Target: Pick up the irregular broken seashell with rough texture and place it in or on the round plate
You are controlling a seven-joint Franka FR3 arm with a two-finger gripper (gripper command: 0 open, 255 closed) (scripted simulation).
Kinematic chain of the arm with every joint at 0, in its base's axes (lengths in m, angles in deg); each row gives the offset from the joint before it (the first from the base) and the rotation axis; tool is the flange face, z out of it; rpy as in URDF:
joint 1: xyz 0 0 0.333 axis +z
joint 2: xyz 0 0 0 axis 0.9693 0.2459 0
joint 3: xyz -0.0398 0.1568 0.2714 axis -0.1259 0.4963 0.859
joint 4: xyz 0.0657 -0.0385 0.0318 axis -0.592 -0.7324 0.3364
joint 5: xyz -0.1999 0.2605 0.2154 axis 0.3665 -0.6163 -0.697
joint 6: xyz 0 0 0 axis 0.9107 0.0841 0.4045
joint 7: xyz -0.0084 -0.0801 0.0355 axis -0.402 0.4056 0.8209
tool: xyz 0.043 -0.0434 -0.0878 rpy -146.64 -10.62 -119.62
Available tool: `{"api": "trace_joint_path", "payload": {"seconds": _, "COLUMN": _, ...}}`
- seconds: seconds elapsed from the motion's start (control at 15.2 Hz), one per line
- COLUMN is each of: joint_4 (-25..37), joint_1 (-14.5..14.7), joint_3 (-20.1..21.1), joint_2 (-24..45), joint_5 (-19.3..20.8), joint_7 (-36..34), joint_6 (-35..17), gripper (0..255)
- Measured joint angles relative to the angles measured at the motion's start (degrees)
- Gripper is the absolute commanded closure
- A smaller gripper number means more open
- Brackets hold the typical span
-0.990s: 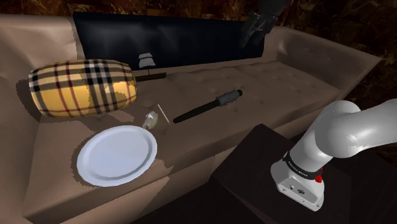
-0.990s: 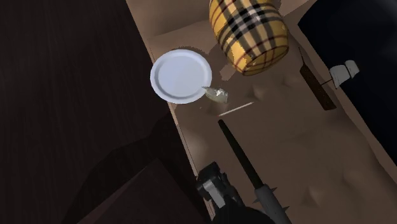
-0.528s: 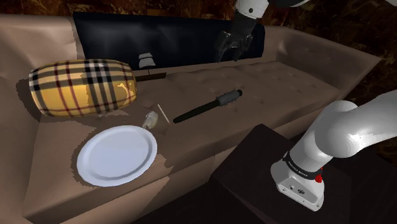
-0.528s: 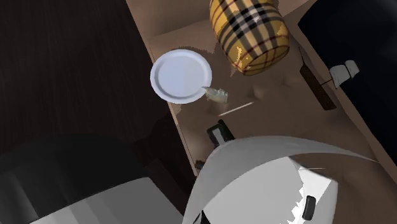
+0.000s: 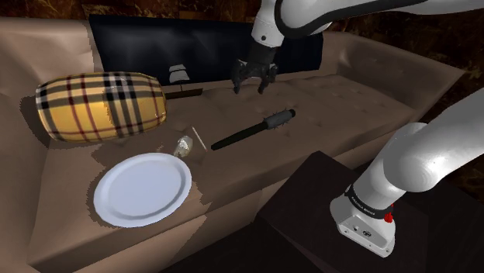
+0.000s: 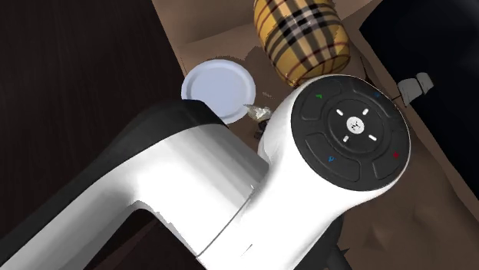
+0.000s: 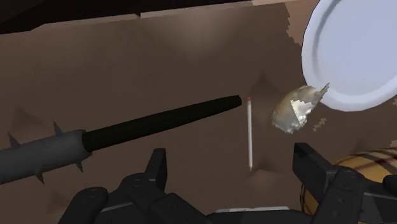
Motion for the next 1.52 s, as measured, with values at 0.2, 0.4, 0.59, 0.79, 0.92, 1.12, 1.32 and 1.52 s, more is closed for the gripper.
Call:
{"api": "trace_joint_path", "payload": {"seconds": 0.2, "joint_4": 2.04, "joint_1": -0.13, "joint_3": 1.24, "joint_2": 5.79, "joint_5": -0.43, "joint_7": -4.04, "joint_6": -2.84, "gripper": 0}}
{"api": "trace_joint_path", "payload": {"seconds": 0.4, "joint_4": 4.58, "joint_1": 0.06, "joint_3": 2.50, "joint_2": 12.29, "joint_5": -0.40, "joint_7": -8.48, "joint_6": -6.01, "gripper": 0}}
{"api": "trace_joint_path", "payload": {"seconds": 0.59, "joint_4": 7.83, "joint_1": 0.43, "joint_3": 3.22, "joint_2": 18.75, "joint_5": -0.16, "joint_7": -12.66, "joint_6": -8.46, "gripper": 0}}
{"api": "trace_joint_path", "payload": {"seconds": 0.79, "joint_4": 11.93, "joint_1": 1.10, "joint_3": 3.52, "joint_2": 25.55, "joint_5": 0.28, "joint_7": -16.73, "joint_6": -10.45, "gripper": 0}}
{"api": "trace_joint_path", "payload": {"seconds": 0.92, "joint_4": 14.80, "joint_1": 1.60, "joint_3": 3.41, "joint_2": 30.02, "joint_5": 0.49, "joint_7": -19.05, "joint_6": -11.64, "gripper": 0}}
{"api": "trace_joint_path", "payload": {"seconds": 1.12, "joint_4": 19.63, "joint_1": 2.90, "joint_3": 3.14, "joint_2": 37.09, "joint_5": 0.72, "joint_7": -22.79, "joint_6": -13.34, "gripper": 0}}
{"api": "trace_joint_path", "payload": {"seconds": 1.32, "joint_4": 24.82, "joint_1": 4.15, "joint_3": 2.68, "joint_2": 43.67, "joint_5": 0.56, "joint_7": -26.00, "joint_6": -14.32, "gripper": 0}}
{"api": "trace_joint_path", "payload": {"seconds": 1.52, "joint_4": 28.41, "joint_1": 4.98, "joint_3": 2.29, "joint_2": 48.00, "joint_5": 0.52, "joint_7": -27.67, "joint_6": -14.86, "gripper": 0}}
